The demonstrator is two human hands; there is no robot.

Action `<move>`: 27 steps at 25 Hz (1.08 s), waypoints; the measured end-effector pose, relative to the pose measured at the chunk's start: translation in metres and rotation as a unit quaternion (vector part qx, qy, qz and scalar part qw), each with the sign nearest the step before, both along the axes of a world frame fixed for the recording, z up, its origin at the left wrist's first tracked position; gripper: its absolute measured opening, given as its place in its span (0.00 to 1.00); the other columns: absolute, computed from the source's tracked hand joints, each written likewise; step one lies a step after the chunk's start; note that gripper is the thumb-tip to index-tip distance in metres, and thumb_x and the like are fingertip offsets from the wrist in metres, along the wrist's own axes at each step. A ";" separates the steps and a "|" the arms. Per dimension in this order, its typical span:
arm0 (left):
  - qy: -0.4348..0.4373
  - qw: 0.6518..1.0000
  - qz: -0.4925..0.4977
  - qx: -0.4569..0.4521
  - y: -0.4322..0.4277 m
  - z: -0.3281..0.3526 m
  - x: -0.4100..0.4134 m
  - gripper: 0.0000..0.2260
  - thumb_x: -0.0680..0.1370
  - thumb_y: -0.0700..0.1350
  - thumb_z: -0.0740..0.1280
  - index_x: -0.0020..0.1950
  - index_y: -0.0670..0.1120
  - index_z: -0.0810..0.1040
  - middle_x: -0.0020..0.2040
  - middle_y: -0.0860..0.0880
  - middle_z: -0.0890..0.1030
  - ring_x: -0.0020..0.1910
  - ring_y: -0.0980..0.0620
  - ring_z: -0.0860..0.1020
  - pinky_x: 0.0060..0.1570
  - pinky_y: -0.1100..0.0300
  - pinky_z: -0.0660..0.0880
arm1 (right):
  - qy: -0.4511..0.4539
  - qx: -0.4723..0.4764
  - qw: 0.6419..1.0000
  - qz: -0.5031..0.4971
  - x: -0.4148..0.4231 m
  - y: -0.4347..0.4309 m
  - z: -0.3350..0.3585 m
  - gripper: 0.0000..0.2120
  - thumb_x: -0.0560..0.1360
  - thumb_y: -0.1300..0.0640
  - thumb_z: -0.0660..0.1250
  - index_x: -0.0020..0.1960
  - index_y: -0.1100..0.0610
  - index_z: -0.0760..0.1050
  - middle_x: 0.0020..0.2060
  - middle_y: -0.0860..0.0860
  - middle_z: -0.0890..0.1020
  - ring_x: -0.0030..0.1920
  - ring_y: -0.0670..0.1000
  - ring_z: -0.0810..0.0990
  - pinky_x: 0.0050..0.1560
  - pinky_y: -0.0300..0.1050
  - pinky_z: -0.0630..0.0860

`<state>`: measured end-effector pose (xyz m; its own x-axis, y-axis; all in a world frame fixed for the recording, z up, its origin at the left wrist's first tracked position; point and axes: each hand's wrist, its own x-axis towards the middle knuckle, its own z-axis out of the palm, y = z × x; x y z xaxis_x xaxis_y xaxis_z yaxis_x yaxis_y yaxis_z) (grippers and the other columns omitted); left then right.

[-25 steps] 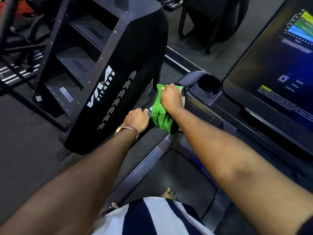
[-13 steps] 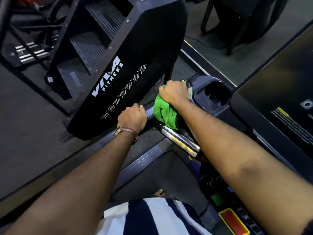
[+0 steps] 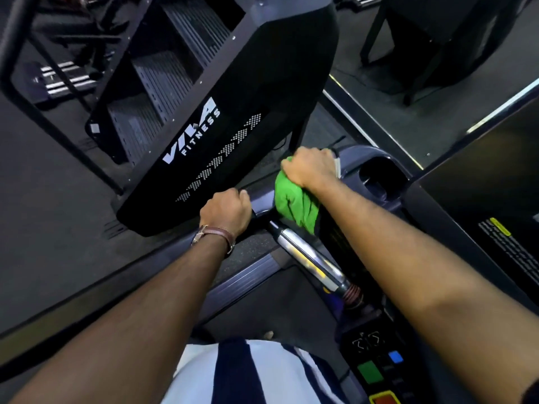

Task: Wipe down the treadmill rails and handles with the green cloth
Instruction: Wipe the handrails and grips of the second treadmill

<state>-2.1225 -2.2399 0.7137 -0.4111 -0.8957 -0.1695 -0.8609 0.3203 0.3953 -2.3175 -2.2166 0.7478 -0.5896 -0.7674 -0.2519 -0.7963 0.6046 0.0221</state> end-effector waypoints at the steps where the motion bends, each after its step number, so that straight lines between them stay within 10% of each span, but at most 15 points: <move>1: -0.002 1.000 0.001 0.008 0.000 0.001 0.000 0.20 0.79 0.54 0.53 0.48 0.42 0.78 0.50 0.39 0.81 0.49 0.35 0.78 0.41 0.52 0.69 | -0.016 0.054 0.998 -0.020 -0.002 -0.014 0.003 0.25 0.73 0.43 0.55 0.62 0.55 0.76 0.63 0.56 0.79 0.63 0.58 0.77 0.63 0.55 0.66; 5: -0.007 0.998 0.009 0.061 -0.007 0.003 -0.002 0.17 0.78 0.51 0.54 0.51 0.42 0.78 0.54 0.38 0.80 0.52 0.36 0.77 0.43 0.53 0.67 | -0.234 0.235 0.940 0.077 0.039 -0.060 0.004 0.17 0.75 0.50 0.60 0.59 0.55 0.79 0.63 0.57 0.79 0.57 0.57 0.79 0.48 0.44 0.75; 8: -0.006 0.995 0.026 0.093 -0.012 0.005 -0.002 0.16 0.76 0.48 0.56 0.53 0.42 0.78 0.55 0.38 0.80 0.53 0.36 0.78 0.46 0.52 0.70 | -0.225 0.232 0.920 0.221 0.070 -0.058 -0.003 0.15 0.79 0.53 0.59 0.57 0.60 0.80 0.57 0.59 0.81 0.51 0.57 0.79 0.45 0.44 0.73; 13: -0.005 0.990 0.033 0.139 -0.017 0.006 -0.001 0.15 0.75 0.47 0.55 0.54 0.44 0.77 0.57 0.39 0.79 0.54 0.37 0.77 0.51 0.51 0.72 | -0.083 0.131 0.983 0.099 0.034 -0.025 0.018 0.26 0.73 0.35 0.56 0.60 0.50 0.79 0.61 0.56 0.80 0.61 0.58 0.78 0.55 0.49 0.72; 19: -0.008 0.988 0.015 0.152 -0.018 0.002 -0.003 0.14 0.77 0.47 0.55 0.57 0.44 0.75 0.57 0.40 0.80 0.56 0.37 0.77 0.50 0.50 0.71 | -0.252 0.338 0.906 0.013 0.047 -0.087 0.006 0.14 0.78 0.57 0.61 0.59 0.61 0.78 0.56 0.61 0.80 0.51 0.56 0.76 0.51 0.47 0.75; 23: 0.013 0.990 -0.020 0.142 -0.018 -0.002 -0.002 0.17 0.77 0.47 0.53 0.63 0.46 0.71 0.55 0.40 0.80 0.55 0.37 0.77 0.50 0.49 0.72 | -0.135 0.181 0.966 0.127 0.078 -0.065 -0.007 0.21 0.79 0.45 0.56 0.56 0.59 0.80 0.58 0.59 0.81 0.55 0.59 0.80 0.51 0.47 0.73; 27: 0.012 0.989 -0.107 0.101 -0.013 -0.006 -0.002 0.19 0.80 0.53 0.48 0.57 0.46 0.74 0.54 0.41 0.81 0.54 0.38 0.77 0.50 0.48 0.72 | -0.005 -0.135 0.990 0.030 0.051 0.029 -0.016 0.24 0.78 0.41 0.49 0.54 0.51 0.80 0.54 0.50 0.83 0.61 0.53 0.78 0.61 0.51 0.69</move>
